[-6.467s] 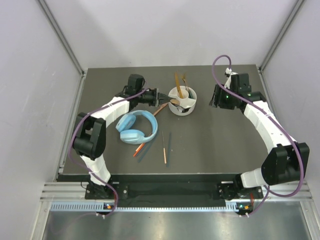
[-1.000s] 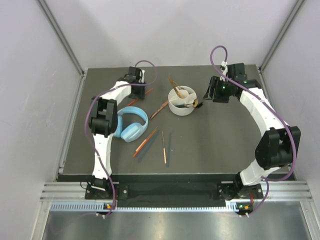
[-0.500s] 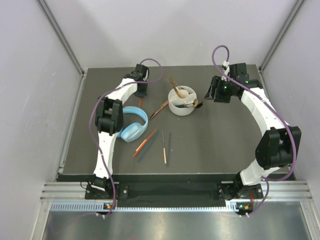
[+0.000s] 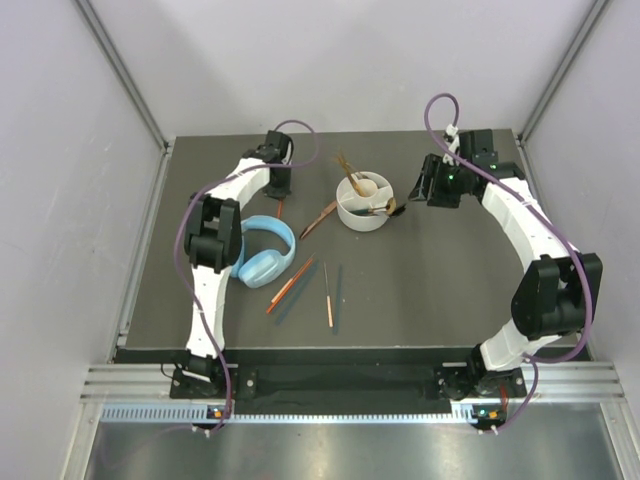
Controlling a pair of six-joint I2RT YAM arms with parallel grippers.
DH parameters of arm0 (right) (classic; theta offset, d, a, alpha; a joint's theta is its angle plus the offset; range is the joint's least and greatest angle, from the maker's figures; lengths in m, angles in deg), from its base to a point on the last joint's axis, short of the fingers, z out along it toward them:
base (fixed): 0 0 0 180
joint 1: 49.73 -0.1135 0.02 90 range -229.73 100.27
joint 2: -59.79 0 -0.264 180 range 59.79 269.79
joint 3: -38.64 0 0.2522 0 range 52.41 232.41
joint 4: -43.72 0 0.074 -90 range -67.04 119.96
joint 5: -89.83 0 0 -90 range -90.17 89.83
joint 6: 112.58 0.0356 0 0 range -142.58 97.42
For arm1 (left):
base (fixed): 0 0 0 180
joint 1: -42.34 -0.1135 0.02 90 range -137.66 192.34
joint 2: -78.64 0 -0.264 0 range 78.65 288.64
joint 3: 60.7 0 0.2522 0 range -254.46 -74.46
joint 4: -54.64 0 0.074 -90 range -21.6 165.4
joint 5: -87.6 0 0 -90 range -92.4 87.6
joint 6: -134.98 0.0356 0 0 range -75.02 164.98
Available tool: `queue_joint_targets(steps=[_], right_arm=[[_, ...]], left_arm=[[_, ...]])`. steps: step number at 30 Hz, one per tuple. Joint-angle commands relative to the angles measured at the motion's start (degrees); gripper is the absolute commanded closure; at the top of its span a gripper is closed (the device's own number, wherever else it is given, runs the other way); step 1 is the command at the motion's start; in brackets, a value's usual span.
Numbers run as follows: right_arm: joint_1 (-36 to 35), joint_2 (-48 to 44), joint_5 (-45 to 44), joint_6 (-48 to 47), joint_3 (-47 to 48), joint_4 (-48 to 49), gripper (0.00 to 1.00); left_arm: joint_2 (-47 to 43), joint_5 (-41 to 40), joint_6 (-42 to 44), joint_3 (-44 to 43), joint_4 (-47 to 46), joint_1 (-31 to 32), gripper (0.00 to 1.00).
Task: Sort the eating utensils into containers
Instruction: Pick up the chopstick from the center of the board.
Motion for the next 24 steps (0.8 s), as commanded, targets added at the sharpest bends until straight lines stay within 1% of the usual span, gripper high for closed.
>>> queue_joint_targets(steps=[1,2,3,4,15,24], right_arm=[[0.32,-2.12,0.92,0.68,-0.57,3.17,0.42],[0.32,-1.95,0.83,0.51,-0.83,3.25,0.42],[0.32,-1.68,0.75,0.42,-1.01,3.52,0.42],[0.32,-1.59,0.66,0.16,-1.19,3.34,0.42],[0.23,-0.1,0.75,0.16,0.48,2.9,0.43],[0.23,-0.28,0.31,-0.11,0.3,2.64,0.43]], left_arm=[[-3.15,3.93,-4.47,7.94,7.94,-0.5,1.0],[-4.4,4.54,-4.99,9.87,6.54,-0.67,1.0],[-5.46,5.24,-6.13,10.58,3.56,-1.2,1.0],[-6.86,5.77,-6.66,10.85,2.84,-1.38,1.0],[-8.89,4.81,-12.55,9.36,-7.53,-1.64,1.0],[-15.12,3.14,-14.49,8.66,-14.83,-1.64,1.0]])
